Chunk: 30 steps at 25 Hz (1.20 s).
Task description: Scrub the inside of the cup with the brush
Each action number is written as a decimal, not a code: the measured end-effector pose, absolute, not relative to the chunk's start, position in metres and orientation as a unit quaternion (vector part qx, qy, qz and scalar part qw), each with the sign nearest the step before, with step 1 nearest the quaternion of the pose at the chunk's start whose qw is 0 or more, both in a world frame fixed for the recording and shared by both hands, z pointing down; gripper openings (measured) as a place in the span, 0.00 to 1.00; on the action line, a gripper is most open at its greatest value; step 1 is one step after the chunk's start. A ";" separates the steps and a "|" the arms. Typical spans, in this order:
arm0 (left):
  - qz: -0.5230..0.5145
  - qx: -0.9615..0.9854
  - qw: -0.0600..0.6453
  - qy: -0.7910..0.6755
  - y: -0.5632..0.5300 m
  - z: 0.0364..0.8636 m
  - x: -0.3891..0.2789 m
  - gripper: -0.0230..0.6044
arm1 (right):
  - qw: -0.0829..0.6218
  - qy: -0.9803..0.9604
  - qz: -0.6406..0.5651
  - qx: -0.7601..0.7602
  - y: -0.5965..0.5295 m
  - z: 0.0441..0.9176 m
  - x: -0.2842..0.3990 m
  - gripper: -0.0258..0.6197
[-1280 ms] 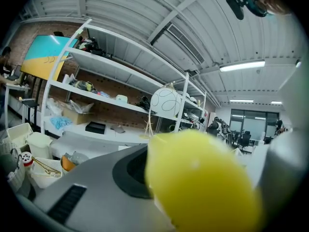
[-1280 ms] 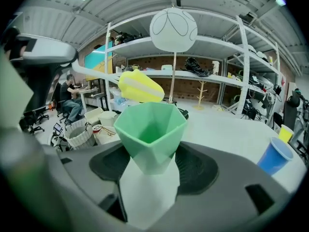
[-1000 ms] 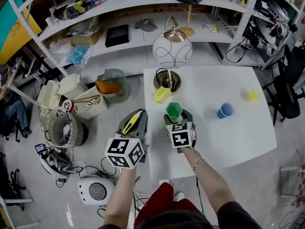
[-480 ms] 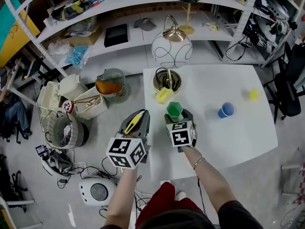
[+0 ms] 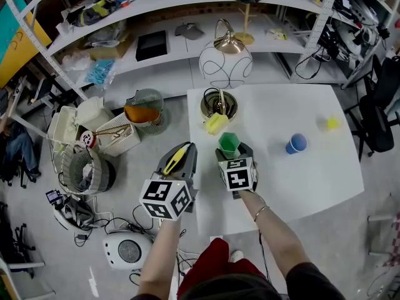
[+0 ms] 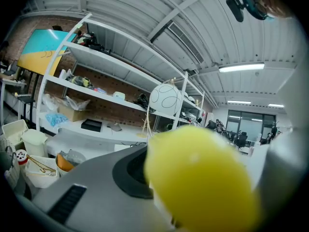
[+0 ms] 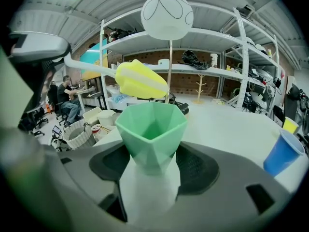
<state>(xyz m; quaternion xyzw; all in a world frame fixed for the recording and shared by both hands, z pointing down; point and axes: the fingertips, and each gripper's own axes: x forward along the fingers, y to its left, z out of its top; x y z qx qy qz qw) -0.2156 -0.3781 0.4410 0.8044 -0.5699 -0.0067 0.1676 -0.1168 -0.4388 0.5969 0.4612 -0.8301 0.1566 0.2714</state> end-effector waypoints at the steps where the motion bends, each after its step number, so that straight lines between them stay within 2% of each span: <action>1: -0.006 0.804 0.167 -0.571 -0.378 0.441 -0.215 0.11 | 0.267 -0.833 0.159 0.458 -0.439 0.597 -0.118 0.51; 30: -0.044 0.789 0.135 -0.598 -0.313 0.394 -0.205 0.11 | 0.219 -0.856 0.146 0.445 -0.364 0.527 -0.078 0.51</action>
